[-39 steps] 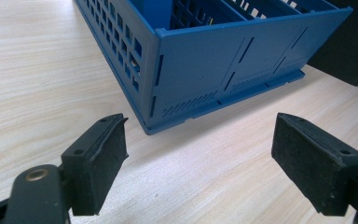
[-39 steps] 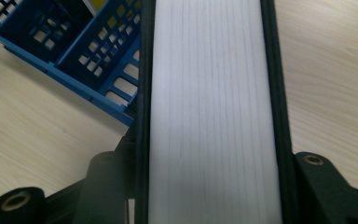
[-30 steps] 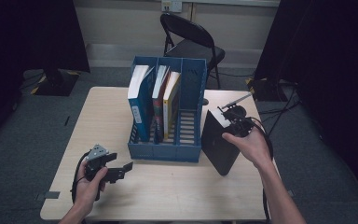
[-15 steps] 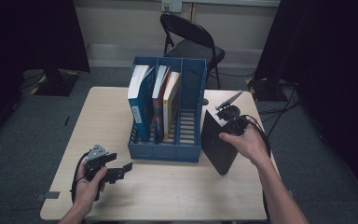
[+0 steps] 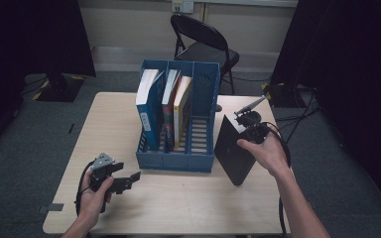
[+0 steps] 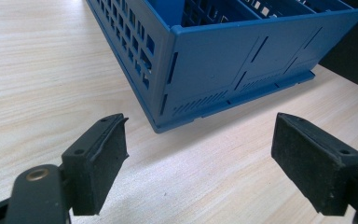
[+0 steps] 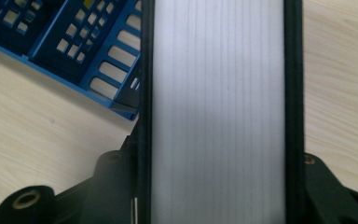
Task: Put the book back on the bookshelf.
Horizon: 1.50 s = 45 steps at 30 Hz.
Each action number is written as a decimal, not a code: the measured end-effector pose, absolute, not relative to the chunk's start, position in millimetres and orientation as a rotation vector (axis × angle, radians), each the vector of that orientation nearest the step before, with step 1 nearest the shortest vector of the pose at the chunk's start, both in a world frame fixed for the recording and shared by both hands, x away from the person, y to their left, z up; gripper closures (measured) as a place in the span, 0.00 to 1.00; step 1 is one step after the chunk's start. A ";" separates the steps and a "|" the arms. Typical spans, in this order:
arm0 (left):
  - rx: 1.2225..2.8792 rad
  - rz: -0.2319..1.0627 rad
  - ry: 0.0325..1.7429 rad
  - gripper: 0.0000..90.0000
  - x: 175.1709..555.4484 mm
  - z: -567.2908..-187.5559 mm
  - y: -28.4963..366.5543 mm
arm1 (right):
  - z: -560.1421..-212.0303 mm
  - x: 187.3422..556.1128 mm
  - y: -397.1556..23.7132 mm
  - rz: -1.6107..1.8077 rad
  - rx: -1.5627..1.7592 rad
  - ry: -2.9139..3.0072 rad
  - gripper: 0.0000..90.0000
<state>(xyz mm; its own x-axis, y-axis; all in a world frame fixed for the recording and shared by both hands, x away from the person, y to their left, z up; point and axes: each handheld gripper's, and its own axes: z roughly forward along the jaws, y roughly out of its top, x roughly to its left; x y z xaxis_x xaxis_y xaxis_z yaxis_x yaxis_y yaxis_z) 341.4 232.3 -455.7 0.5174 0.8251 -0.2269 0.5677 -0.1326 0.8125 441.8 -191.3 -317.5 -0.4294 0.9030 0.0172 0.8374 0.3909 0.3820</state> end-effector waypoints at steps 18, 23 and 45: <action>1.820 0.343 1.159 0.20 341.2 -455.5 232.4 | -291.8 440.2 -198.3 0.541 1.563 2.404 0.60; 1.825 0.345 1.156 0.20 341.0 -455.4 232.5 | -280.6 438.2 -198.0 0.561 1.549 2.400 0.60; 1.820 0.346 1.167 0.20 342.4 -456.2 231.8 | -229.0 424.1 -182.7 0.574 1.464 2.385 0.60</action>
<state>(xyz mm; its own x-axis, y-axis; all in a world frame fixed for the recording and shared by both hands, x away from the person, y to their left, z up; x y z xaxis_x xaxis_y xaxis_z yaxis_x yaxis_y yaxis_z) 342.4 231.8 -456.2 0.5117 0.8287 -0.2268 0.5714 -0.1311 0.8101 424.1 -182.7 -229.0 -0.4449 0.8950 -0.0326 0.7819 0.4060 0.4730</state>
